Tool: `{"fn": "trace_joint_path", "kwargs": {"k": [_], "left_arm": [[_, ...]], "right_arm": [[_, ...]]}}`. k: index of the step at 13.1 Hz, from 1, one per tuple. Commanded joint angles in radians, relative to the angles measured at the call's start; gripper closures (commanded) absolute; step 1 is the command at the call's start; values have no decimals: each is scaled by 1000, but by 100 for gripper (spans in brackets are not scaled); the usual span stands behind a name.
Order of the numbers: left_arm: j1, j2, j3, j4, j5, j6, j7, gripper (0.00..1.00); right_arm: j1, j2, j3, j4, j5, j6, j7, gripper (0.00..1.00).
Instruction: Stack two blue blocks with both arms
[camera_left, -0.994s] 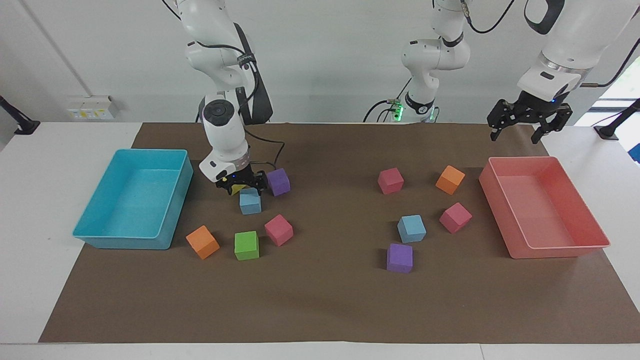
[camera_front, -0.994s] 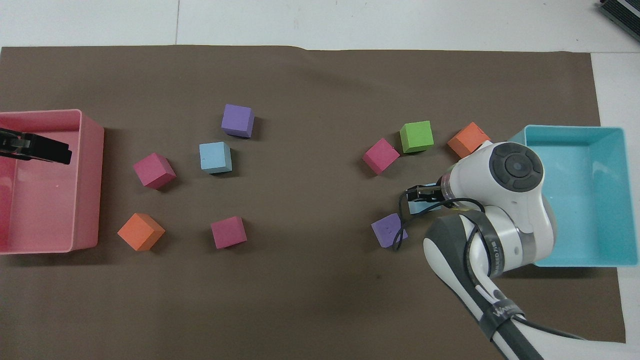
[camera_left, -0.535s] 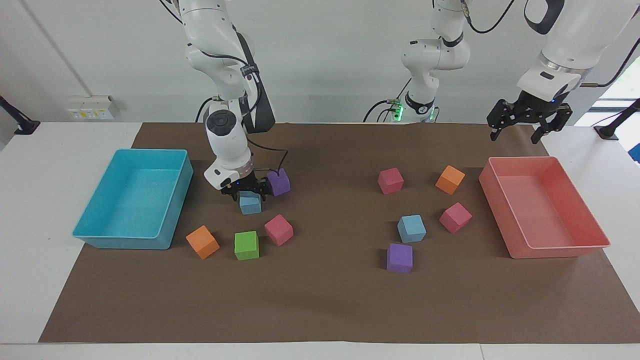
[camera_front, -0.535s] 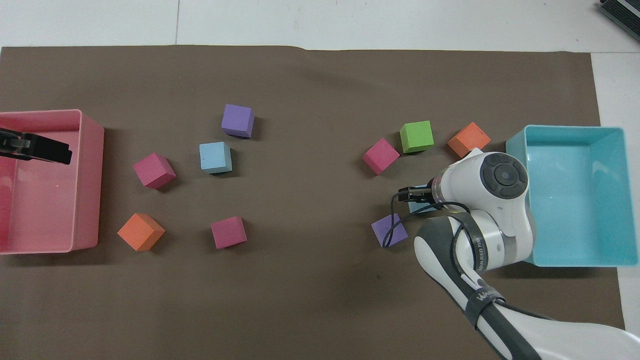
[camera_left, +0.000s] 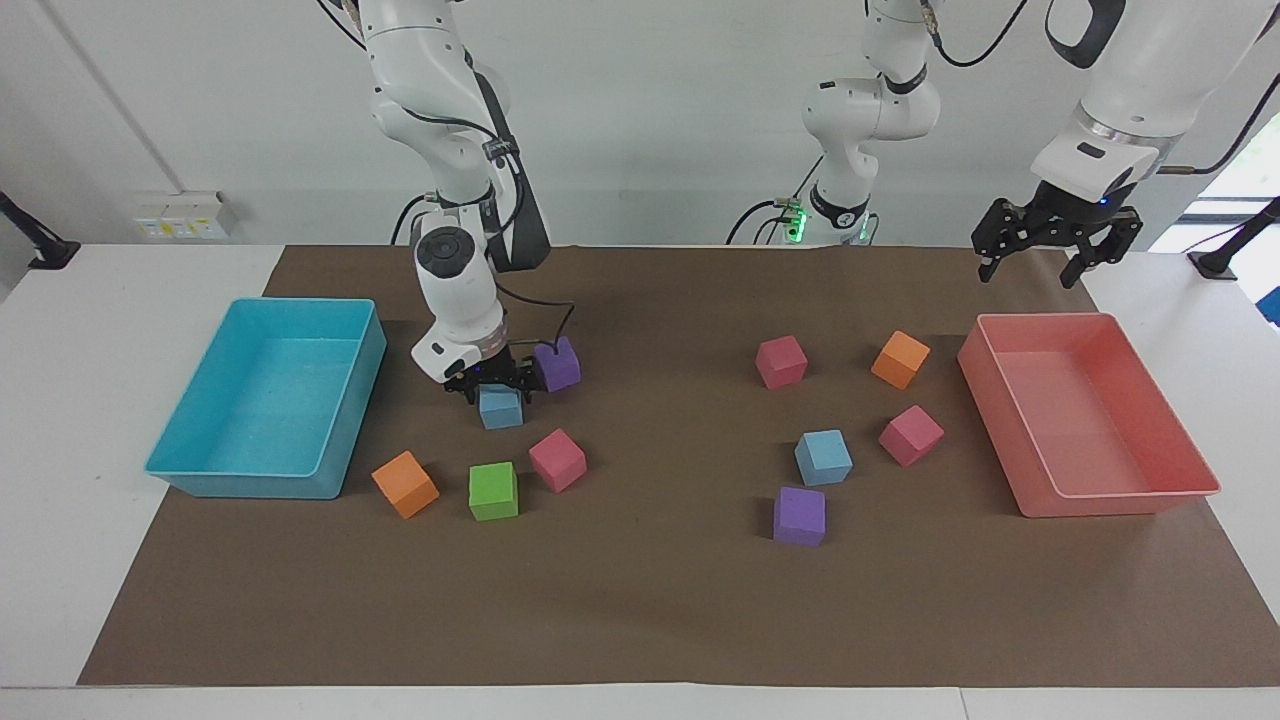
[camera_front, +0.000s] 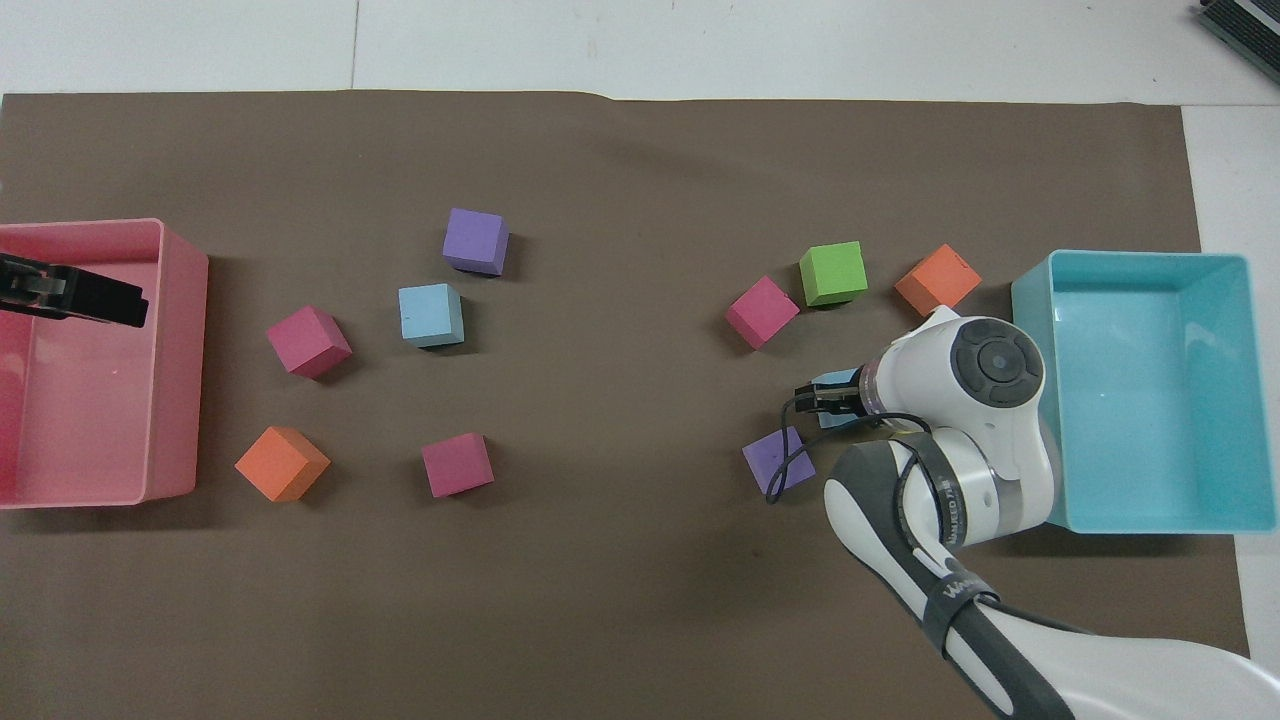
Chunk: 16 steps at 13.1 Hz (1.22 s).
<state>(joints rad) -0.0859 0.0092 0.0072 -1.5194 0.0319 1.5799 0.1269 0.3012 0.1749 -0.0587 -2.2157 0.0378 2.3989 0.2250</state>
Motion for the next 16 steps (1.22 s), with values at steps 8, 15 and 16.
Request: {"fn": "trace_joint_path", "kwargs": {"k": [8, 15, 16], "left_arm": [[-3, 11, 4, 16, -17, 19, -6, 0], [-9, 138, -4, 114, -17, 55, -10, 0], [-8, 172, -15, 142, -15, 64, -22, 0]], "right_arm": [[35, -73, 0, 13, 24, -42, 16, 100], [67, -89, 14, 252, 2, -388, -9, 100], [68, -72, 17, 284, -7, -400, -10, 100]]}}
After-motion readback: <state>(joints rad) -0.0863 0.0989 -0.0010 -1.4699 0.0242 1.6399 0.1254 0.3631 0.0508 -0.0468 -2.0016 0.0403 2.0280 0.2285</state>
